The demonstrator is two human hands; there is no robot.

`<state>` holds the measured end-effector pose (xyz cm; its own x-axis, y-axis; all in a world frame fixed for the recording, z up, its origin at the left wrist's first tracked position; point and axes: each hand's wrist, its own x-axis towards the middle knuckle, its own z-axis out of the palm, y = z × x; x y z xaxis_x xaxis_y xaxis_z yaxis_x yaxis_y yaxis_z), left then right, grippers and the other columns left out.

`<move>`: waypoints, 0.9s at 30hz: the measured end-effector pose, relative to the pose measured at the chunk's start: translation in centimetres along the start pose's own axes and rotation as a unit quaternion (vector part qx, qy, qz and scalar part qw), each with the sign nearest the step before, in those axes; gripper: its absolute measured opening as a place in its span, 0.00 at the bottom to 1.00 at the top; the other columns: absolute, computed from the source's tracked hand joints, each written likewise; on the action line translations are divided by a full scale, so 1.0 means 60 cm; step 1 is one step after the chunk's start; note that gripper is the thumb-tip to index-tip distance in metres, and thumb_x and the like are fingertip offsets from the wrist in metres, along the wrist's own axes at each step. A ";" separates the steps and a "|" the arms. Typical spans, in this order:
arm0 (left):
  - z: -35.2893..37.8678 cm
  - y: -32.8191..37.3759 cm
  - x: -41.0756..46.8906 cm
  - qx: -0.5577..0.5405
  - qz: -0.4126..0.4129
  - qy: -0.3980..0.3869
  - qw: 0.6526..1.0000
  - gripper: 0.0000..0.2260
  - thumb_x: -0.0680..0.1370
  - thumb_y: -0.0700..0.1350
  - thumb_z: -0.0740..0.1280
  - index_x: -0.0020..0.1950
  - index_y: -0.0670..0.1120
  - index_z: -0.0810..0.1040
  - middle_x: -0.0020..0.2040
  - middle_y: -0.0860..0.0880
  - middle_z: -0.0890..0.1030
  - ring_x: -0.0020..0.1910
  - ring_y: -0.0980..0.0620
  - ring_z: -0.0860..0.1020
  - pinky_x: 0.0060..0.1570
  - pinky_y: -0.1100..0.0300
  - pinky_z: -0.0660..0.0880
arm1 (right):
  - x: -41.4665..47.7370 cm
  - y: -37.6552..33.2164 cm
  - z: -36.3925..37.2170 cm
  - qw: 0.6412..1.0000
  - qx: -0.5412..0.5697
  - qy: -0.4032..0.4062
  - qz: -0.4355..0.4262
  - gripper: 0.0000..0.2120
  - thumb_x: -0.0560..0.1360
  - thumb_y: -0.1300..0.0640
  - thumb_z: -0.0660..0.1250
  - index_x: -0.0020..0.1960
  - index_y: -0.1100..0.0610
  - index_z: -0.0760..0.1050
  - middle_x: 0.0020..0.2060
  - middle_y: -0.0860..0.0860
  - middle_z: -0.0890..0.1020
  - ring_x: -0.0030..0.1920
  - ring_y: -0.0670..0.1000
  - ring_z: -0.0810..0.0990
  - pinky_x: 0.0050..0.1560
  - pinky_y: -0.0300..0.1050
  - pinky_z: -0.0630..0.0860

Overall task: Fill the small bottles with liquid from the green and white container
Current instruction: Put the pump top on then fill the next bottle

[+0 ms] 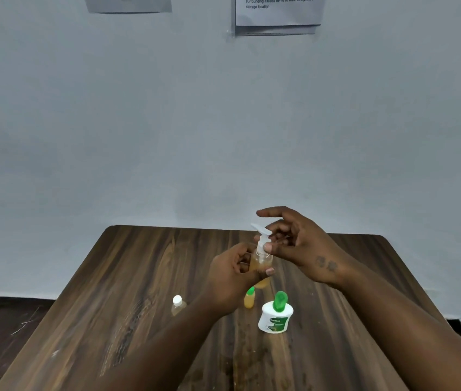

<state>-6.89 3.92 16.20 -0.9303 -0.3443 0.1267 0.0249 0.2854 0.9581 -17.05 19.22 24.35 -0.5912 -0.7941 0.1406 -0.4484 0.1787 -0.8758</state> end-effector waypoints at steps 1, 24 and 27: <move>-0.002 0.000 0.001 0.005 -0.002 0.001 1.000 0.13 0.72 0.50 0.78 0.54 0.51 0.81 0.47 0.53 0.85 0.46 0.51 0.84 0.50 0.44 0.82 | 0.001 -0.001 0.001 1.000 0.008 0.007 -0.005 0.24 0.73 0.60 0.74 0.64 0.43 0.74 0.46 0.44 0.84 0.47 0.44 0.81 0.50 0.38 0.78; -0.054 -0.079 -0.016 -0.097 -0.033 -0.079 0.992 0.18 0.77 0.44 0.73 0.66 0.49 0.77 0.60 0.48 0.83 0.61 0.47 0.81 0.63 0.44 0.77 | 0.025 0.075 0.092 0.986 0.142 -0.047 0.070 0.15 0.72 0.62 0.76 0.58 0.54 0.81 0.48 0.54 0.85 0.50 0.56 0.85 0.56 0.52 0.80; -0.067 -0.113 -0.022 -0.139 -0.072 -0.091 0.983 0.24 0.77 0.40 0.73 0.71 0.46 0.72 0.64 0.48 0.81 0.65 0.48 0.79 0.64 0.50 0.76 | 0.040 0.101 0.122 0.995 0.050 -0.057 0.070 0.07 0.71 0.57 0.76 0.49 0.55 0.82 0.44 0.48 0.85 0.47 0.51 0.85 0.56 0.55 0.80</move>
<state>-4.34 -1.17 10.59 -0.9811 -0.1898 -0.0388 -0.0357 -0.0197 0.9992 -16.29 14.12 16.02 -0.5604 -0.8275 -0.0350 -0.2950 0.2390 -0.9251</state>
